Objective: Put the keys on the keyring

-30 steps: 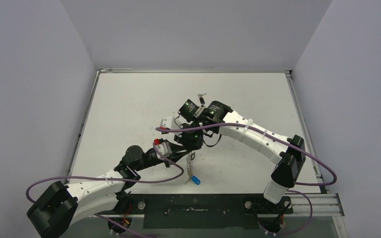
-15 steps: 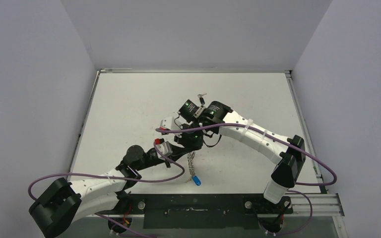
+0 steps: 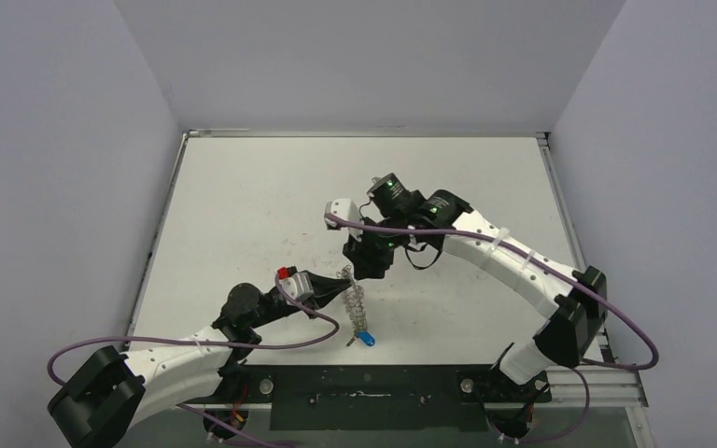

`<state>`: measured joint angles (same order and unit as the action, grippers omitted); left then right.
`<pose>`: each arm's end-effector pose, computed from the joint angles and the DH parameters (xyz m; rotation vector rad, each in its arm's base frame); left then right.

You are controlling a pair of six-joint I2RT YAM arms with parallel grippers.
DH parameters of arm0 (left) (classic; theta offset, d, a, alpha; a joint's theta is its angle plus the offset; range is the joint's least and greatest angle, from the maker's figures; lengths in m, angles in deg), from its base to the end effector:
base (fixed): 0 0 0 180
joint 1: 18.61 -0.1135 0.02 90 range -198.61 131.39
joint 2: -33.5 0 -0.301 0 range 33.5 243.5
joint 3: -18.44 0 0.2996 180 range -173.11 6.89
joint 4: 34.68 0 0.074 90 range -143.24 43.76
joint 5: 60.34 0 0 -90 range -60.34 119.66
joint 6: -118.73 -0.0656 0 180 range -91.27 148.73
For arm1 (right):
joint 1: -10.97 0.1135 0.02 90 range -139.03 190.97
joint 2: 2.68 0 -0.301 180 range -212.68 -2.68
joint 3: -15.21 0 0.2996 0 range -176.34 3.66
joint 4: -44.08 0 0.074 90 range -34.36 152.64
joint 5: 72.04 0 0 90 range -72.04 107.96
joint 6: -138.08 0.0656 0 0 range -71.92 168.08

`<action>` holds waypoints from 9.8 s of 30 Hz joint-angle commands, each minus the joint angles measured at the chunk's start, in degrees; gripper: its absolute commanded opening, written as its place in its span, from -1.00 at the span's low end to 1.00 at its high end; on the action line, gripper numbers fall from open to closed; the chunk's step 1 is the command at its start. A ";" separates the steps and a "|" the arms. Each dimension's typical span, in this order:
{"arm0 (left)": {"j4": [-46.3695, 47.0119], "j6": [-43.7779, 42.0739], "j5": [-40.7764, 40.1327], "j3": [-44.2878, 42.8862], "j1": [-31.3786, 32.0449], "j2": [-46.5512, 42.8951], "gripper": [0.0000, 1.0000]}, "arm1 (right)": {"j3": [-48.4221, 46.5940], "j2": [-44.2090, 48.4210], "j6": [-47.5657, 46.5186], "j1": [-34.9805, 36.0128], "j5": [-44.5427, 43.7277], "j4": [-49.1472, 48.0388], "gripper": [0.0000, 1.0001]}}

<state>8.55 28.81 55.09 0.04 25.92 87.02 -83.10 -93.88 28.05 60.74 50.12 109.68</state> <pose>0.1357 -0.1730 0.2020 0.9073 1.2127 -0.9472 0.2261 0.3213 0.3411 -1.6660 2.0175 0.9154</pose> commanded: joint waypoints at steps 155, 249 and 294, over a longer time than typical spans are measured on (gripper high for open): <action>-47.88 24.53 -34.50 -19.21 -4.99 22.83 -0.72 | 53.00 8.60 46.18 -3.93 -9.66 -49.80 0.14; -27.61 7.19 -13.74 -4.95 -5.20 -13.06 0.06 | -2.79 -1.63 18.73 0.69 -3.72 -3.26 -1.00; -19.05 11.69 -13.94 2.54 -5.07 -13.49 -0.07 | 17.74 7.52 30.86 -10.06 -5.45 -26.05 0.39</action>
<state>-14.25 39.08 43.11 2.59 21.03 73.36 -67.52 -87.58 56.79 50.43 45.38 88.76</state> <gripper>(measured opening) 0.470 0.682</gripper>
